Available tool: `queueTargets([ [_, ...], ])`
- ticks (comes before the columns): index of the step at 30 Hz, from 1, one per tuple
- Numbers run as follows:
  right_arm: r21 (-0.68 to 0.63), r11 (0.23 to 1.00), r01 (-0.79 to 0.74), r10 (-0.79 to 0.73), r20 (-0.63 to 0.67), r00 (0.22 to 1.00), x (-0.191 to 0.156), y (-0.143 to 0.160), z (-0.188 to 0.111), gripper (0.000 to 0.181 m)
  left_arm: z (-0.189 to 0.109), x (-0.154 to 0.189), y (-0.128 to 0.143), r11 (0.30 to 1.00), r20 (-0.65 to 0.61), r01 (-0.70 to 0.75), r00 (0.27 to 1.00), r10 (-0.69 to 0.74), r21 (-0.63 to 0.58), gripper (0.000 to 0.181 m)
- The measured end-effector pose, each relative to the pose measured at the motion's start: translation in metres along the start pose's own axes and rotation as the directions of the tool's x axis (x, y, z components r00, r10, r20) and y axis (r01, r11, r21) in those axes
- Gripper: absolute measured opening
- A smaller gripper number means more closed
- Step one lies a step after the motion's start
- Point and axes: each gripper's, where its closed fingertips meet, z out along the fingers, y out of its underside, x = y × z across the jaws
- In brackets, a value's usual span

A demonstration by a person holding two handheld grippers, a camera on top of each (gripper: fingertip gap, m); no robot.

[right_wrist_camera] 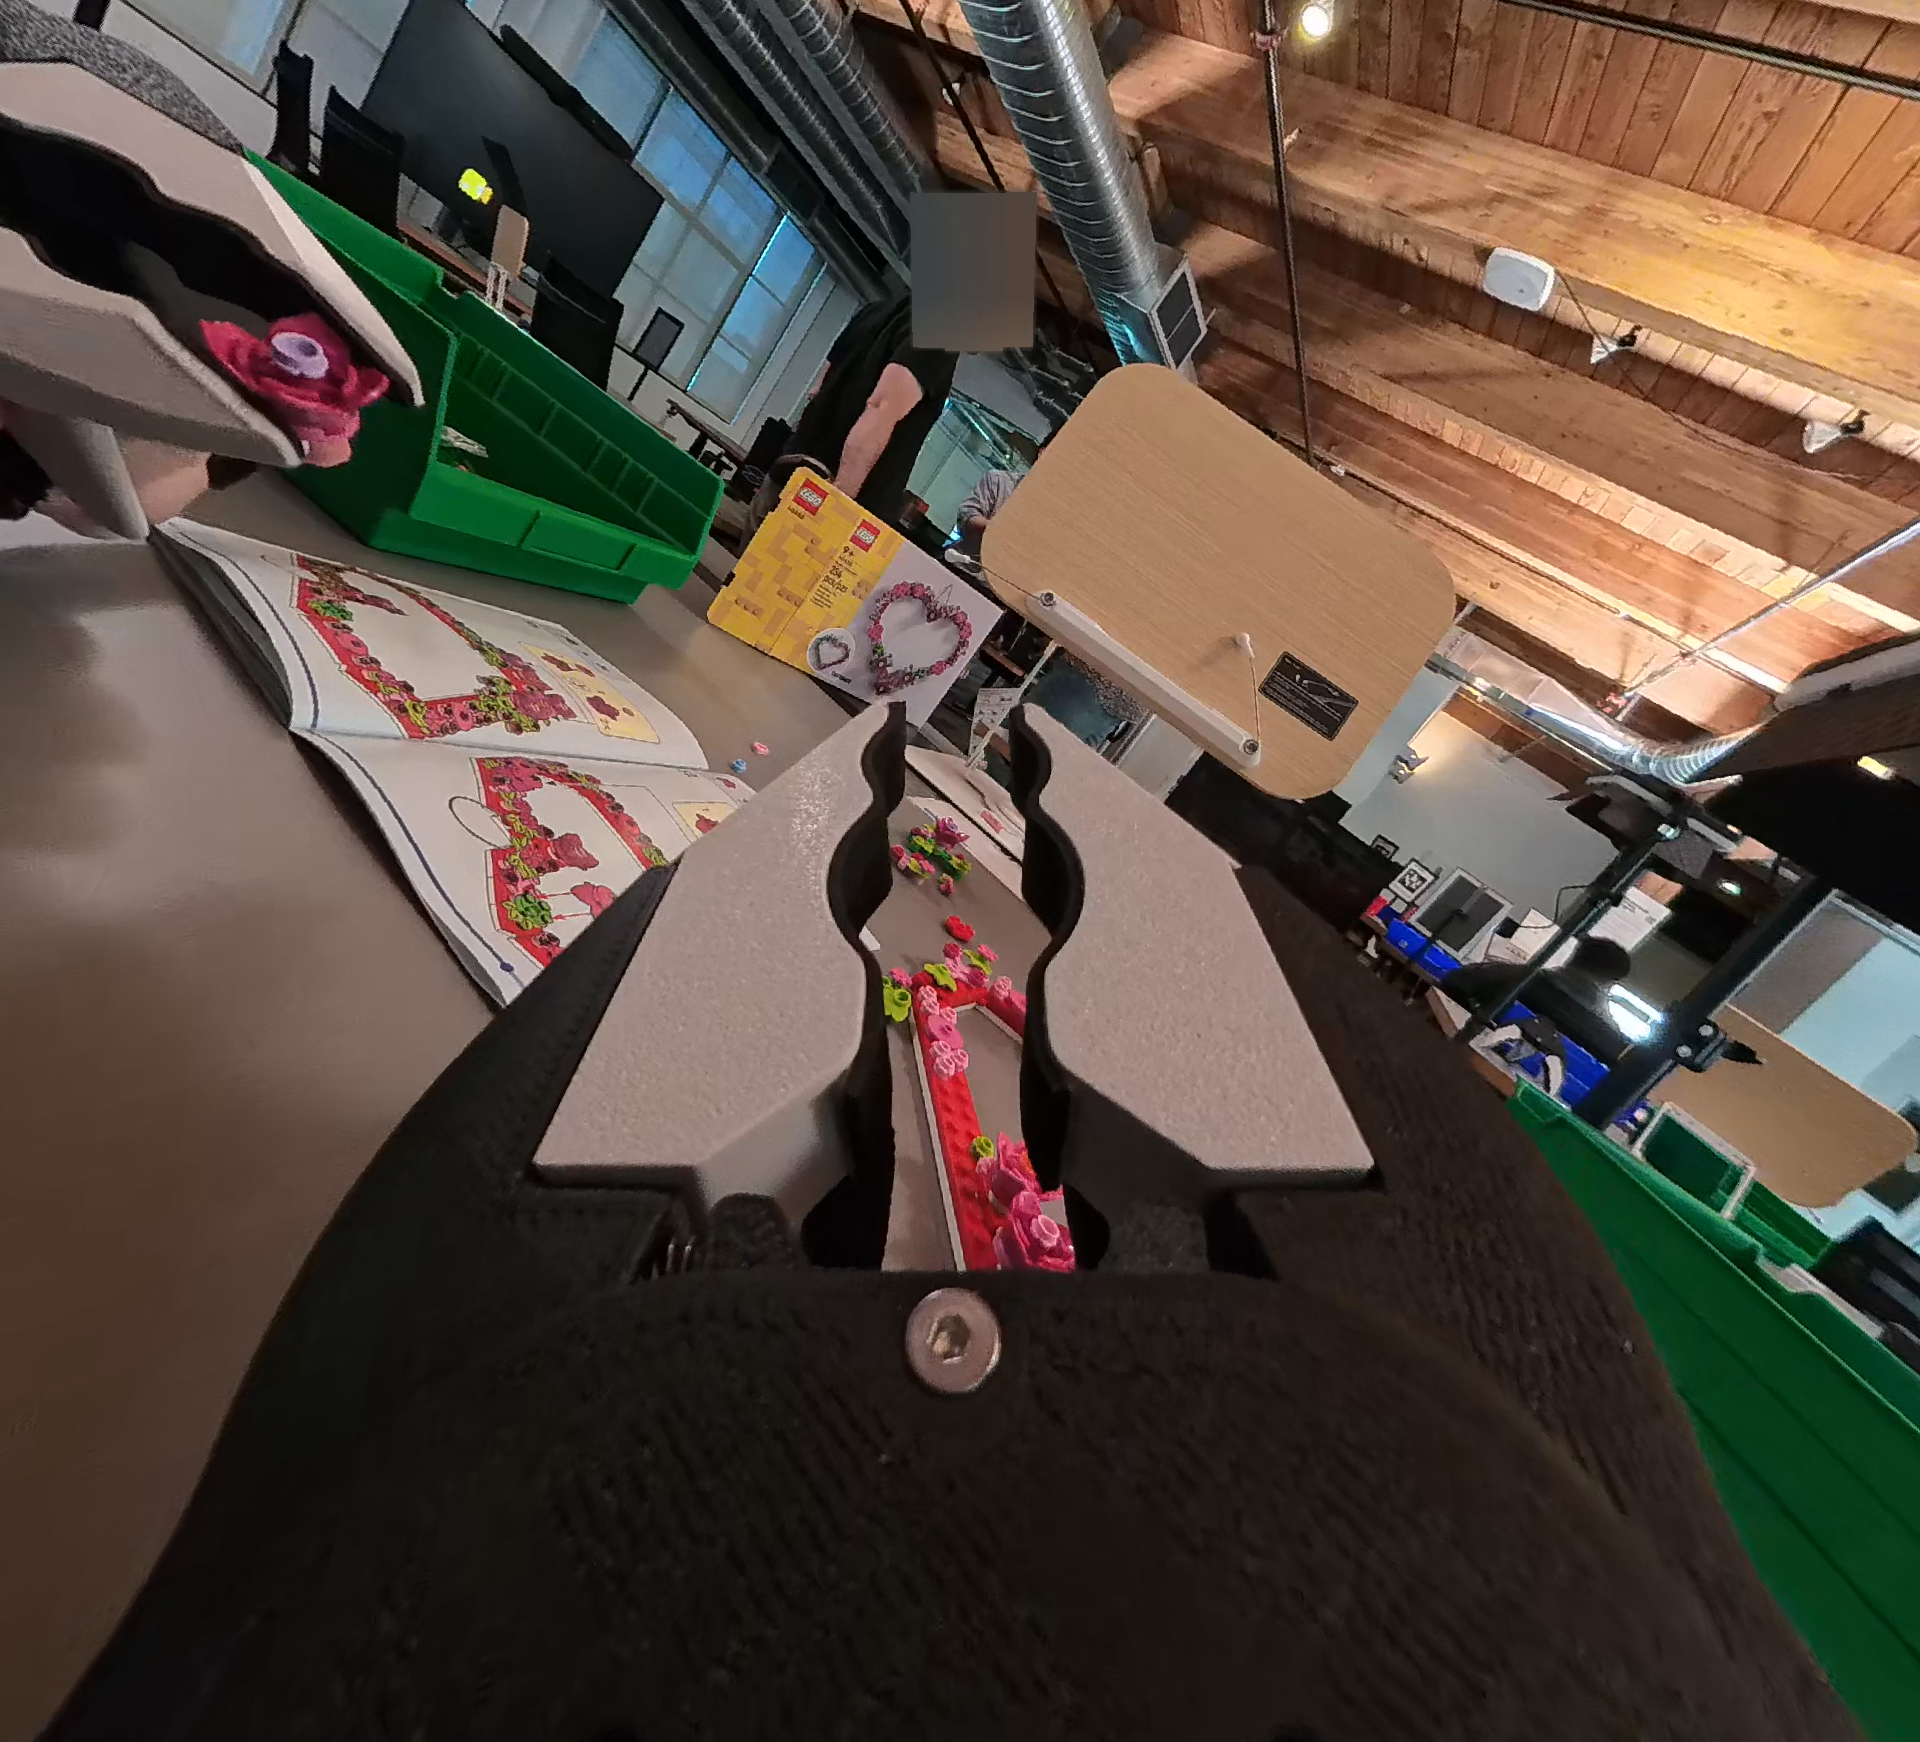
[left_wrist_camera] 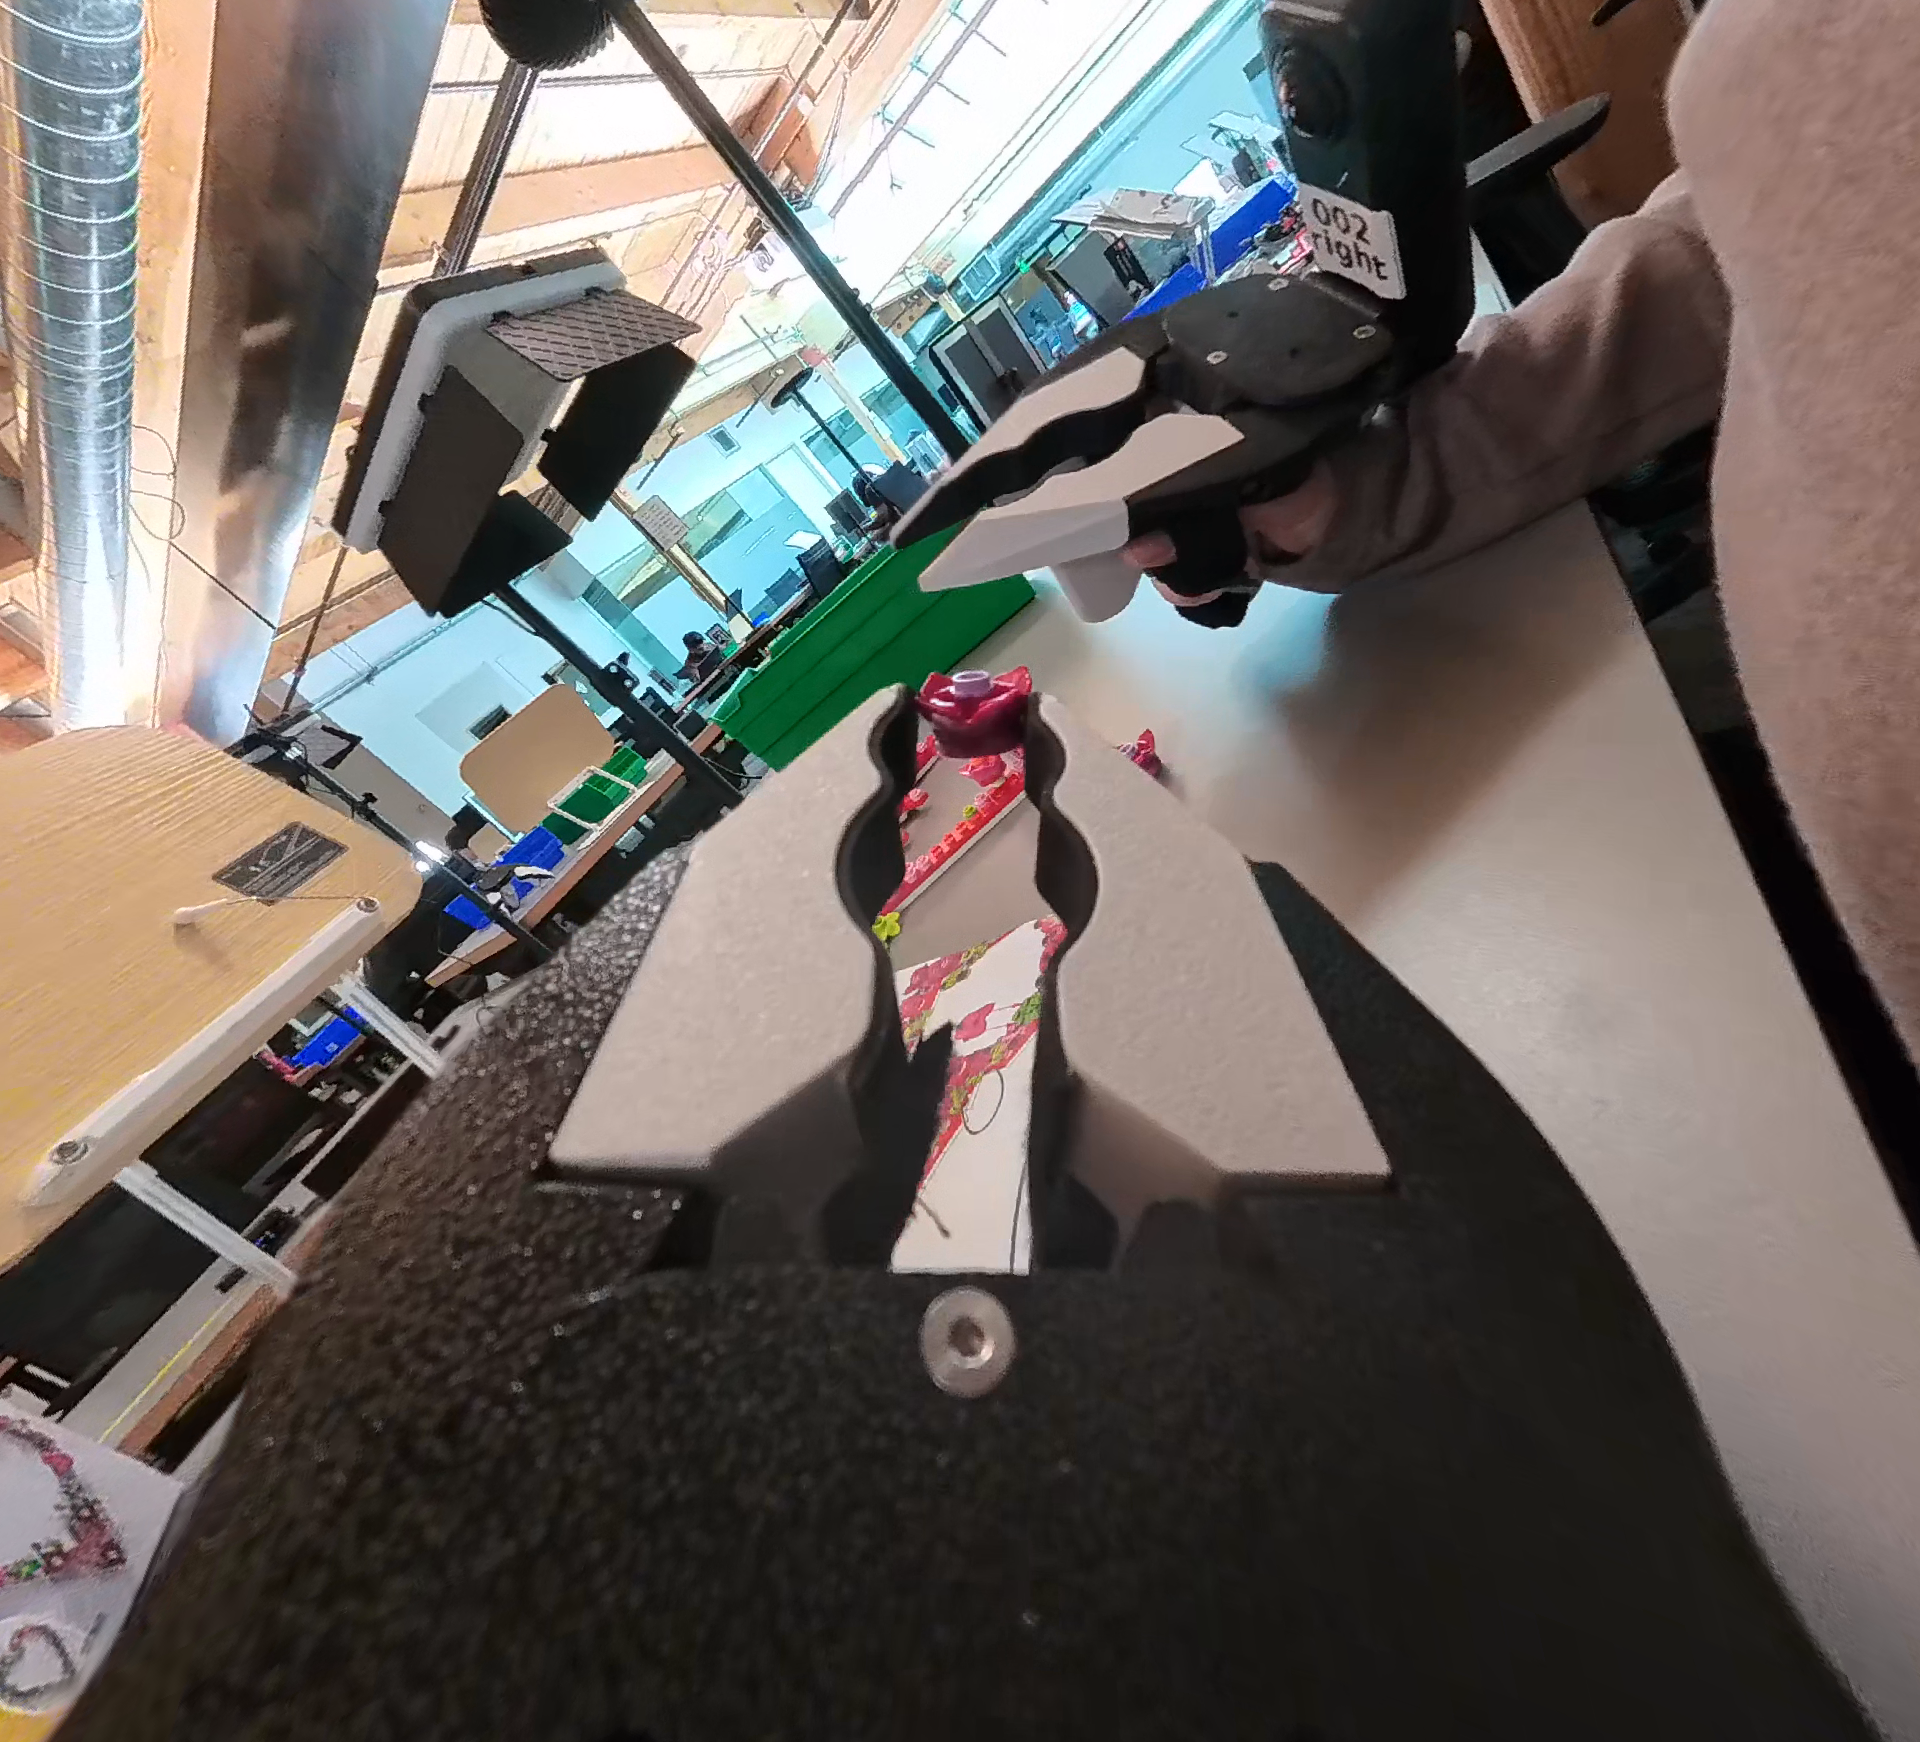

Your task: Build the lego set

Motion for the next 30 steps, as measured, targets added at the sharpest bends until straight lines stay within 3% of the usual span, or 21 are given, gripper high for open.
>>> queueTargets([
  [30, 0.001, 1.000, -0.019, 0.019, 0.000, 1.000, 0.0015, 0.0016, -0.0003, 0.018, 0.0011, 0.0021, 0.0028, 1.000, -0.014, 0.006, 1.000, -0.007, -0.009, 0.018],
])
